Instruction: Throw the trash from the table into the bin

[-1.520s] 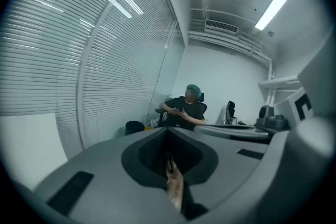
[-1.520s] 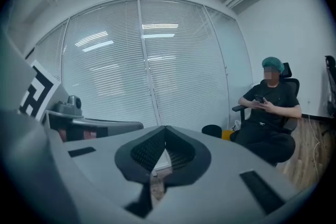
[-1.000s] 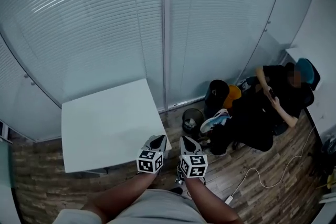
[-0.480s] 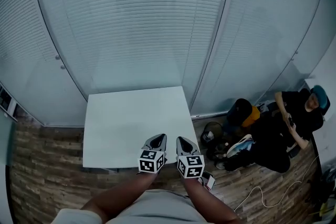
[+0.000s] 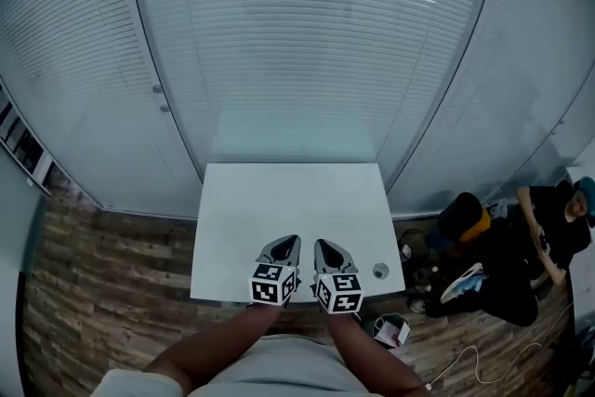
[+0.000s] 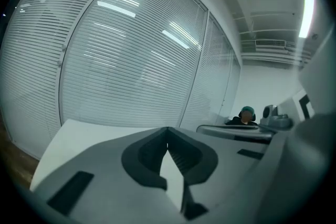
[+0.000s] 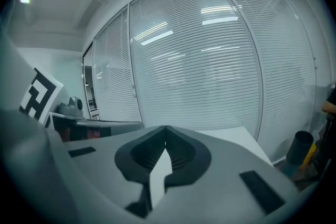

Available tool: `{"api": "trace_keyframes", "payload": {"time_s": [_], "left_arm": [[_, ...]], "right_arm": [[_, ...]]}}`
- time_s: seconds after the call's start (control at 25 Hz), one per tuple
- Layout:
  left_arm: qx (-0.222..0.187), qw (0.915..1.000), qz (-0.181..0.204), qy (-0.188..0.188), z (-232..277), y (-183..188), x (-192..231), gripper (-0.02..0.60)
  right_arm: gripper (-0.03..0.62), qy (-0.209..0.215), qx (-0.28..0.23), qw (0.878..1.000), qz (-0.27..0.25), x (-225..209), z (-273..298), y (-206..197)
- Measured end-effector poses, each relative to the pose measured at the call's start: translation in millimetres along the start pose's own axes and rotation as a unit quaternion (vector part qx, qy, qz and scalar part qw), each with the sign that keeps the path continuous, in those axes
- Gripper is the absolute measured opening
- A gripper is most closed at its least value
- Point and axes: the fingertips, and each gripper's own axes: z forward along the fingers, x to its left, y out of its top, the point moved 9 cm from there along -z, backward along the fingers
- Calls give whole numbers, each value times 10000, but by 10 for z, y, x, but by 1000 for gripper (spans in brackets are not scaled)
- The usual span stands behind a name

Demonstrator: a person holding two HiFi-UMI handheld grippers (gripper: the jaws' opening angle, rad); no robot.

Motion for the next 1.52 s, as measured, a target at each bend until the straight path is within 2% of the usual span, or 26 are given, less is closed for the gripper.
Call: {"api": "trace_keyframes", "payload": {"time_s": [0.24, 0.52, 0.84, 1.08, 1.52], "left_arm": [[-110, 9994, -207, 251, -176, 14, 394, 5], [-143, 9986, -290, 423, -123, 2, 612, 5], [-179, 9975, -337, 603, 168, 165, 693, 5], [-129, 9977, -251, 614, 477, 230, 583, 5], [43, 9953, -449, 856, 944, 222, 649, 5]], "right_arm": [[5, 310, 109, 9994, -139, 363, 324, 18], [6, 531, 206, 9983, -127, 409, 621, 38], [6, 751, 294, 9965, -199, 204, 895, 154], [5, 793, 311, 9962, -173, -98, 1014, 231], [6, 1002, 543, 9934, -151, -485, 1337, 189]]}}
